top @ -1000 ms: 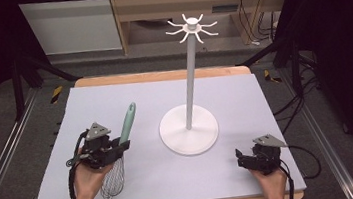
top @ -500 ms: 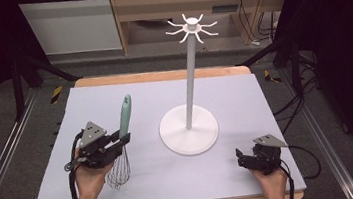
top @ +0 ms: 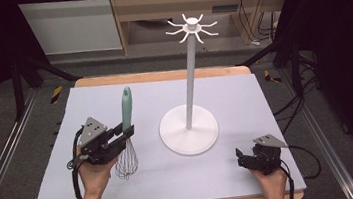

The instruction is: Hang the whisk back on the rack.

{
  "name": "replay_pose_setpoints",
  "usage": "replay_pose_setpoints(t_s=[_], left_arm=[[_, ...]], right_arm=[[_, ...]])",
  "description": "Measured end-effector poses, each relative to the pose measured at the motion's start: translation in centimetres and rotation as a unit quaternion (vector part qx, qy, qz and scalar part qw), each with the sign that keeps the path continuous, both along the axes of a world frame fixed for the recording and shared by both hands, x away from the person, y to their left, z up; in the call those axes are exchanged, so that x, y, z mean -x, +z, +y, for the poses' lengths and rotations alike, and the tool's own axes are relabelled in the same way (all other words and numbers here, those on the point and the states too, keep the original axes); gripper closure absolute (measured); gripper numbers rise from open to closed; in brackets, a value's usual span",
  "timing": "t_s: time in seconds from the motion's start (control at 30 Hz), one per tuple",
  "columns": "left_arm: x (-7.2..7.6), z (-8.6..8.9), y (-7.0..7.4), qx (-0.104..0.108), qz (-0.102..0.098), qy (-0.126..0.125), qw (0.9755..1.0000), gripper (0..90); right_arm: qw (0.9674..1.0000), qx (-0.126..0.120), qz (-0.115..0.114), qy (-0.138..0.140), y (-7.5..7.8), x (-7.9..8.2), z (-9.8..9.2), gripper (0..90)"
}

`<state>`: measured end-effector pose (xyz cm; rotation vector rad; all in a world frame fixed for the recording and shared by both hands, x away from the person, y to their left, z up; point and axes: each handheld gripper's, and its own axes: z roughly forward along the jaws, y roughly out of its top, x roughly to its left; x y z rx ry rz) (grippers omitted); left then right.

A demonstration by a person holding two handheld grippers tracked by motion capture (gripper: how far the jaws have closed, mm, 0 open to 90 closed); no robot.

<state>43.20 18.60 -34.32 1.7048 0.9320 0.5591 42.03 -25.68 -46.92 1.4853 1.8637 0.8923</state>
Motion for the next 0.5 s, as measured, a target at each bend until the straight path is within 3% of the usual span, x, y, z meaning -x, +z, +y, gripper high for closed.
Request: replay_pose_setpoints(t_s=[0.23, 0.5], left_arm=[[0.2, -1.0, 1.5, 0.015, -0.024, -0.013, 0.9995, 68.4], [0.2, -2.3, 3.2, 0.016, -0.044, -0.029, 0.9985, 68.4]], right_arm=[[1.0000, -0.001, 0.000, 0.000, 0.0, 0.0, 0.0, 10.8], [1.0000, -0.001, 0.000, -0.001, 0.0, 0.0, 0.0, 10.8]])
